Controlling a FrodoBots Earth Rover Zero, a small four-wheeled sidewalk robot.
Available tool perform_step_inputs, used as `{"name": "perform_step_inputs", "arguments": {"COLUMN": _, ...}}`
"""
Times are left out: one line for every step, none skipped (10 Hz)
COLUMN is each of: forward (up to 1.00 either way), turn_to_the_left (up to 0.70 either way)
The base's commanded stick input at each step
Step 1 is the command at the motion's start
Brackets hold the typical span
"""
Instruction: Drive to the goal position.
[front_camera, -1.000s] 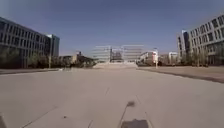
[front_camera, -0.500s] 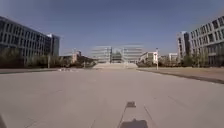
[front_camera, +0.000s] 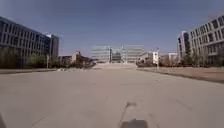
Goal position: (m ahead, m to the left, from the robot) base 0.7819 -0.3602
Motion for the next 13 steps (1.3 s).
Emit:
{"name": "perform_step_inputs", "arguments": {"forward": 0.7, "turn_to_the_left": 0.0}}
{"name": "perform_step_inputs", "arguments": {"forward": 0.7, "turn_to_the_left": 0.0}}
{"name": "perform_step_inputs", "arguments": {"forward": 0.7, "turn_to_the_left": 0.0}}
{"name": "perform_step_inputs", "arguments": {"forward": 0.7, "turn_to_the_left": 0.0}}
{"name": "perform_step_inputs", "arguments": {"forward": 0.7, "turn_to_the_left": 0.0}}
{"name": "perform_step_inputs", "arguments": {"forward": 0.7, "turn_to_the_left": 0.0}}
{"name": "perform_step_inputs", "arguments": {"forward": 0.7, "turn_to_the_left": 0.0}}
{"name": "perform_step_inputs", "arguments": {"forward": 0.7, "turn_to_the_left": 0.0}}
{"name": "perform_step_inputs", "arguments": {"forward": 0.7, "turn_to_the_left": 0.0}}
{"name": "perform_step_inputs", "arguments": {"forward": 0.7, "turn_to_the_left": 0.0}}
{"name": "perform_step_inputs", "arguments": {"forward": 0.7, "turn_to_the_left": 0.0}}
{"name": "perform_step_inputs", "arguments": {"forward": 0.7, "turn_to_the_left": 0.0}}
{"name": "perform_step_inputs", "arguments": {"forward": 0.7, "turn_to_the_left": 0.0}}
